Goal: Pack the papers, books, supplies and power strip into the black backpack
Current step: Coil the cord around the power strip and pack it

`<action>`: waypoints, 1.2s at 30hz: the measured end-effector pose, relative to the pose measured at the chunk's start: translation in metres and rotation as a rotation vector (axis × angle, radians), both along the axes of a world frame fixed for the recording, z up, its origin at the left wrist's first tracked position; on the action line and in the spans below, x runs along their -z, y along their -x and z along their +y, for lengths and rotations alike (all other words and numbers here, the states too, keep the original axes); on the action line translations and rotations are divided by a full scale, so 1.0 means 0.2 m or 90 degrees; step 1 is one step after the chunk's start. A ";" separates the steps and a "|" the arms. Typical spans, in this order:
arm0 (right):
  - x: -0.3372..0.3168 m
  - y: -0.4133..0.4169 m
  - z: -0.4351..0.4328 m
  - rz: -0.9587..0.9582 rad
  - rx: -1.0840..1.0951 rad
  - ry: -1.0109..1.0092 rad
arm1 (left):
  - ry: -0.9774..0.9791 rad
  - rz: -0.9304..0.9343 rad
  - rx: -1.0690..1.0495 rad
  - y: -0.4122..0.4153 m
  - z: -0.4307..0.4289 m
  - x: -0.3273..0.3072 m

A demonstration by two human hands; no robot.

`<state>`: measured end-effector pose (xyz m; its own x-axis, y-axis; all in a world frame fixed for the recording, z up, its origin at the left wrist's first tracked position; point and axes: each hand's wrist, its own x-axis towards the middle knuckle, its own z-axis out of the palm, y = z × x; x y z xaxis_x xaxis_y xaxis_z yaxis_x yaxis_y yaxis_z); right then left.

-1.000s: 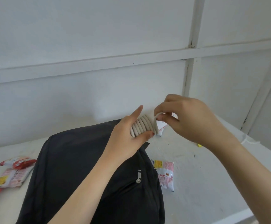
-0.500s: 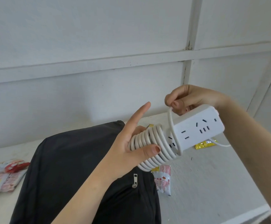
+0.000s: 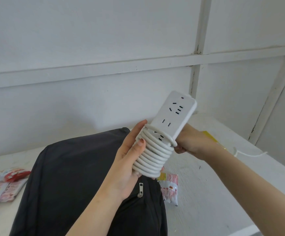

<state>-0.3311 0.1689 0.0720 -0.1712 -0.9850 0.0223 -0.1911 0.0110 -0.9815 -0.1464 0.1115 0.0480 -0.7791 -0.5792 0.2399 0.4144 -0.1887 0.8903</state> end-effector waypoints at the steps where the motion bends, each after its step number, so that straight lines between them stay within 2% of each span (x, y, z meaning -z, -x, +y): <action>1: 0.00 -0.01 0.02 0.032 0.023 0.008 | -0.009 -0.004 -0.015 0.00 -0.01 0.00; 3: 0.00 -0.03 0.06 0.060 0.030 0.029 | -0.009 -0.006 -0.045 0.00 -0.04 0.00; 9: 0.02 -0.09 0.08 0.030 0.068 0.023 | 0.007 -0.035 -0.137 0.01 -0.03 0.05; 13: 0.02 -0.15 0.10 -0.011 0.093 0.019 | 0.045 -0.045 -0.134 0.01 -0.01 0.04; 16: 0.00 -0.15 0.13 0.001 0.085 0.008 | 0.079 -0.063 -0.109 -0.02 -0.02 0.04; 21: -0.02 -0.18 0.16 0.059 0.029 0.047 | 0.119 -0.095 -0.107 -0.08 -0.05 0.02; 26: -0.03 -0.13 0.16 0.141 -0.064 0.135 | 0.032 -0.045 -0.034 -0.12 -0.05 -0.01; 31: -0.05 -0.08 0.15 0.171 0.071 0.145 | -0.026 0.045 -0.004 -0.17 -0.07 -0.06; 36: -0.11 -0.14 0.18 0.357 0.097 0.196 | -0.018 0.010 -0.112 -0.18 -0.08 -0.08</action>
<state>-0.3029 0.2042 0.0931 -0.1892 -0.8846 0.4263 -0.6927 -0.1875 -0.6965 -0.1108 0.0948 0.0649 -0.6609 -0.7132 0.2335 0.4575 -0.1362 0.8787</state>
